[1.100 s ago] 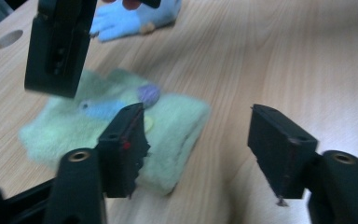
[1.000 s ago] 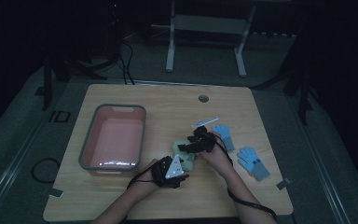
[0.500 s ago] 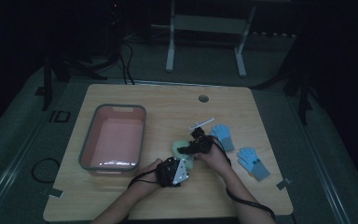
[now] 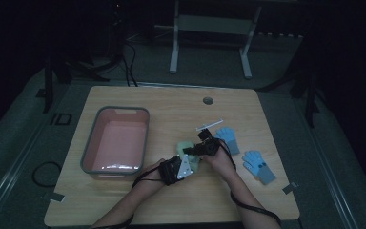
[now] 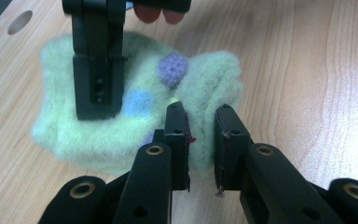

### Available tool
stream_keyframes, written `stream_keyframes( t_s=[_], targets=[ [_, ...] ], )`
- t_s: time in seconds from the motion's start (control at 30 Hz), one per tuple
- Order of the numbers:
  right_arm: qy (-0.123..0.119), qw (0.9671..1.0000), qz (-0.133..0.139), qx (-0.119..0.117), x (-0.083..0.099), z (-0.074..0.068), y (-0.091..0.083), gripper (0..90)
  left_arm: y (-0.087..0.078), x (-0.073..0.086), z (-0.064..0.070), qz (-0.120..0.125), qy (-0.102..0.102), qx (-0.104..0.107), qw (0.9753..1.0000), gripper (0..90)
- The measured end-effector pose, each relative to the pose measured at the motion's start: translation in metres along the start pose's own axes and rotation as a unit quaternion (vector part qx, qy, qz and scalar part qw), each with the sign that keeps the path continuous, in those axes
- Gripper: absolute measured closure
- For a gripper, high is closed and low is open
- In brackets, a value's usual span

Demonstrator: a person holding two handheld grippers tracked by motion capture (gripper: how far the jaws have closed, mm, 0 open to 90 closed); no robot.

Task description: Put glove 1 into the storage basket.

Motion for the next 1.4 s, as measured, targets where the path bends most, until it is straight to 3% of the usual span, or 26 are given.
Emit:
stream_keyframes(
  t_s=[0.17, 0.2, 0.27, 0.33, 0.5, 0.8, 1.07, 1.4],
  targets=[
    [-0.003, 0.9999, 0.009, -0.005, -0.005, -0.004, -0.008, 71.5, -0.006, -0.005, -0.002, 0.001, -0.001, -0.001, 1.0, 78.6],
    [-0.015, 0.9998, 0.012, -0.003, -0.01, -0.01, -0.013, 71.5, -0.015, -0.013, -0.004, 0.004, -0.007, 0.002, 1.0, 78.7],
    [-0.018, 0.9997, 0.014, -0.005, -0.013, -0.016, -0.017, 71.5, -0.021, -0.019, -0.004, -0.002, -0.014, 0.002, 0.9999, 78.6],
    [-0.026, 0.9995, 0.015, -0.006, -0.016, -0.02, -0.02, 71.6, -0.026, -0.026, -0.002, -0.004, -0.007, -0.002, 1.0, 78.6],
    [-0.03, 0.9991, 0.025, -0.013, -0.024, -0.03, -0.03, 72.0, -0.041, -0.038, -0.009, 0.005, -0.019, 0.001, 0.9998, 78.6],
    [-0.049, 0.9976, 0.047, -0.016, -0.051, -0.05, -0.049, 72.1, -0.07, -0.055, -0.026, 0.006, 0.007, -0.01, 0.9999, 78.6],
    [-0.06, 0.9962, 0.058, -0.026, -0.078, -0.07, -0.046, 72.2, -0.095, -0.054, -0.044, -0.013, 0.029, -0.028, 0.9991, 78.6],
    [-0.073, 0.9949, 0.056, -0.041, -0.101, -0.096, -0.026, 72.1, -0.121, -0.036, -0.059, -0.025, 0.027, -0.043, 0.9984, 78.6]
  ],
)
Point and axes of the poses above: each handheld gripper's, and its own axes: y roughly forward along the jaws, x roughly out of its underside, z roughly to its right, the point moved 7 cm from there along y, roughly forward along the jaws, and after that the axes turned 6 degrees about z, right-handed, at the moved point
